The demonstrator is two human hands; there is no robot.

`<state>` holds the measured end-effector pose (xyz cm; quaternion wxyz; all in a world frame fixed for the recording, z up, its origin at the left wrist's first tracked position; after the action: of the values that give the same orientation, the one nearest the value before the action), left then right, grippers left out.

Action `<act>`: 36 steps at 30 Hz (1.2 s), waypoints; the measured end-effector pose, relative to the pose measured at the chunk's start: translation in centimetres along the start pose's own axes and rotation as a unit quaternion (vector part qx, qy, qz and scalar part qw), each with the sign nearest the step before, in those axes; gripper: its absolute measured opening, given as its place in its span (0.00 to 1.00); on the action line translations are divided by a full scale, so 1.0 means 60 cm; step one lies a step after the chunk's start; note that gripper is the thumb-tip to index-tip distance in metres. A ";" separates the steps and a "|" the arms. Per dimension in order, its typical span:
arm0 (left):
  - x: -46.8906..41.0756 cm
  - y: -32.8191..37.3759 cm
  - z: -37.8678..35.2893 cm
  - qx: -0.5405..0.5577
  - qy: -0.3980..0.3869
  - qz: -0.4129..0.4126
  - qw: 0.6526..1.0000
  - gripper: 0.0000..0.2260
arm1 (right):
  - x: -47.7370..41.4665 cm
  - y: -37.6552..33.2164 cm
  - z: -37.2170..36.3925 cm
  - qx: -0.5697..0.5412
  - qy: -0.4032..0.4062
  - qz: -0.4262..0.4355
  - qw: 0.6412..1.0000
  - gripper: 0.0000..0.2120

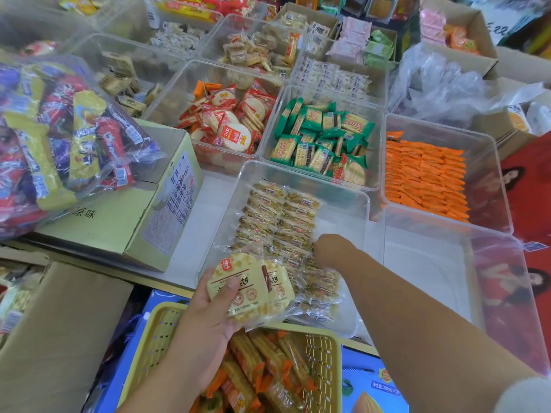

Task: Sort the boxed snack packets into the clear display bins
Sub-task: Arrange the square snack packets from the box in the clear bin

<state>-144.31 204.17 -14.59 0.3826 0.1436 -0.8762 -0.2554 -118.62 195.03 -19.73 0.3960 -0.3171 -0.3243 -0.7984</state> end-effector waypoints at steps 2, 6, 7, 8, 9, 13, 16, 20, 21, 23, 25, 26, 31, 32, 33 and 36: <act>0.002 0.004 -0.003 0.000 -0.005 -0.004 1.000 0.22 | 0.009 0.000 -0.005 -0.043 0.000 -0.013 0.999 0.09; 0.012 0.013 -0.012 0.014 -0.012 -0.007 1.000 0.24 | 0.027 0.004 -0.009 -0.143 0.031 -0.015 0.989 0.12; 0.016 0.016 -0.014 0.020 -0.013 -0.006 1.000 0.23 | 0.035 0.005 -0.008 -0.166 0.040 -0.027 0.985 0.11; 0.020 0.019 -0.015 0.024 -0.016 -0.008 1.000 0.22 | 0.045 0.006 -0.007 -0.171 0.045 -0.030 0.984 0.09; 0.023 0.023 -0.017 0.025 -0.020 -0.010 0.999 0.21 | 0.058 0.008 -0.005 -0.193 0.050 -0.034 0.979 0.10; 0.035 0.033 -0.024 -0.035 -0.022 -0.047 0.998 0.18 | 0.130 0.013 0.004 -0.298 0.171 -0.012 0.939 0.15; 0.041 0.039 -0.034 -0.134 -0.026 -0.090 0.987 0.17 | 0.203 -0.010 -0.003 -0.627 0.136 0.063 0.765 0.20; 0.054 0.039 -0.061 -0.255 -0.084 -0.121 0.956 0.20 | 0.256 -0.041 -0.023 -0.805 -0.005 0.134 0.578 0.23; 0.058 0.037 -0.070 -0.284 -0.104 -0.119 0.946 0.19 | 0.260 -0.045 -0.027 -0.821 -0.023 0.139 0.553 0.24; 0.065 0.030 -0.084 -0.316 -0.155 -0.090 0.932 0.16 | 0.264 -0.049 -0.032 -0.850 -0.064 0.162 0.497 0.27; 0.073 0.020 -0.097 -0.343 -0.214 -0.058 0.913 0.13 | 0.268 -0.051 -0.035 -0.868 -0.093 0.190 0.448 0.29; 0.076 0.016 -0.101 -0.362 -0.230 -0.048 0.902 0.12 | 0.269 -0.051 -0.037 -0.877 -0.096 0.190 0.430 0.28; 0.078 0.014 -0.112 -0.345 -0.181 -0.065 0.919 0.16 | 0.258 -0.045 -0.049 -0.864 0.005 0.146 0.482 0.07; 0.073 0.014 -0.109 -0.325 -0.158 -0.077 0.929 0.17 | 0.252 -0.039 -0.051 -0.852 0.025 0.129 0.507 0.08; 0.064 0.013 -0.103 -0.301 -0.126 -0.086 0.942 0.17 | 0.247 -0.029 -0.051 -0.841 0.048 0.112 0.527 0.10; 0.037 0.016 -0.085 -0.217 -0.009 -0.094 0.971 0.12 | 0.235 0.020 -0.037 -0.808 0.155 0.053 0.566 0.11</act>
<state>-142.05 202.25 -9.76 0.3707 0.1368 -0.7857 -0.4760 -125.05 186.73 -9.95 0.0604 -0.3929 0.5395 -0.7423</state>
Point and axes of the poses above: each hand's wrist, its own x-axis away from the middle knuckle, its own z-axis out of the back of the hand, y = z × x, the point moved 3 cm from there along -x, towards the middle knuckle, and after that the axes turned 5 degrees about x, right-handed, at the moved point
